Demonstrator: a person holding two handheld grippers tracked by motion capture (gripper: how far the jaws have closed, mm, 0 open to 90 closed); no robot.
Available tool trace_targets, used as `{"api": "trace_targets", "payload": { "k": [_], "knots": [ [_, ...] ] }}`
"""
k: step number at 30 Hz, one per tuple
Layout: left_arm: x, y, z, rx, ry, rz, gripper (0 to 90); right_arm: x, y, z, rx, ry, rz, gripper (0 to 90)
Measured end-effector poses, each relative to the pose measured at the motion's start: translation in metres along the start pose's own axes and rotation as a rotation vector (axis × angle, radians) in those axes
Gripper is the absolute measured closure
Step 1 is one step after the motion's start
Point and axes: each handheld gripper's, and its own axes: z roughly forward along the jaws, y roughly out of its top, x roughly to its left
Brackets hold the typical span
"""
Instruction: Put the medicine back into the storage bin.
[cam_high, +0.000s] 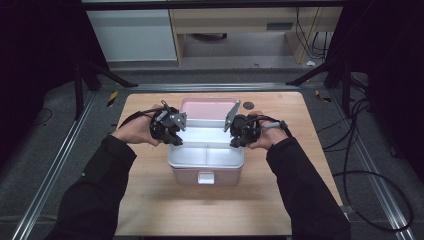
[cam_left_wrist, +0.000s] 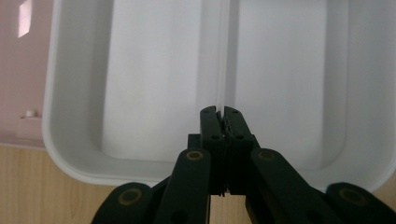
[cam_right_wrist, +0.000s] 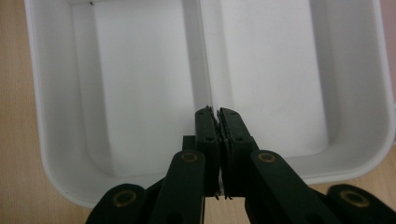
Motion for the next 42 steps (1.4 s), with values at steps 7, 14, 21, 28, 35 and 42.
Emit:
{"api": "trace_targets", "payload": {
  "k": [7, 14, 21, 28, 35, 42],
  "knots": [
    [0.000, -0.006, 0.015, -0.010, -0.017, -0.022, 88.1, 0.001, -0.007, 0.010, -0.008, 0.009, 0.033, 86.2],
    [-0.006, -0.011, 0.021, -0.032, -0.024, -0.036, 88.0, 0.004, -0.008, 0.018, 0.010, -0.002, 0.032, 84.1],
    [-0.010, -0.008, 0.018, -0.022, 0.012, -0.044, 86.2, 0.009, -0.007, 0.015, 0.012, -0.019, 0.060, 80.5],
    [-0.014, -0.011, -0.016, -0.179, 0.081, -0.125, 73.5, 0.010, -0.009, -0.019, -0.162, -0.097, 0.159, 66.9],
    [-0.017, -0.018, -0.030, -0.233, 0.171, -0.280, 60.7, 0.006, -0.025, -0.044, -0.249, -0.202, 0.332, 56.9],
    [-0.007, -0.030, -0.033, -0.303, 0.254, -0.426, 50.3, 0.002, -0.050, -0.059, -0.313, -0.281, 0.466, 51.0]
  ]
}}
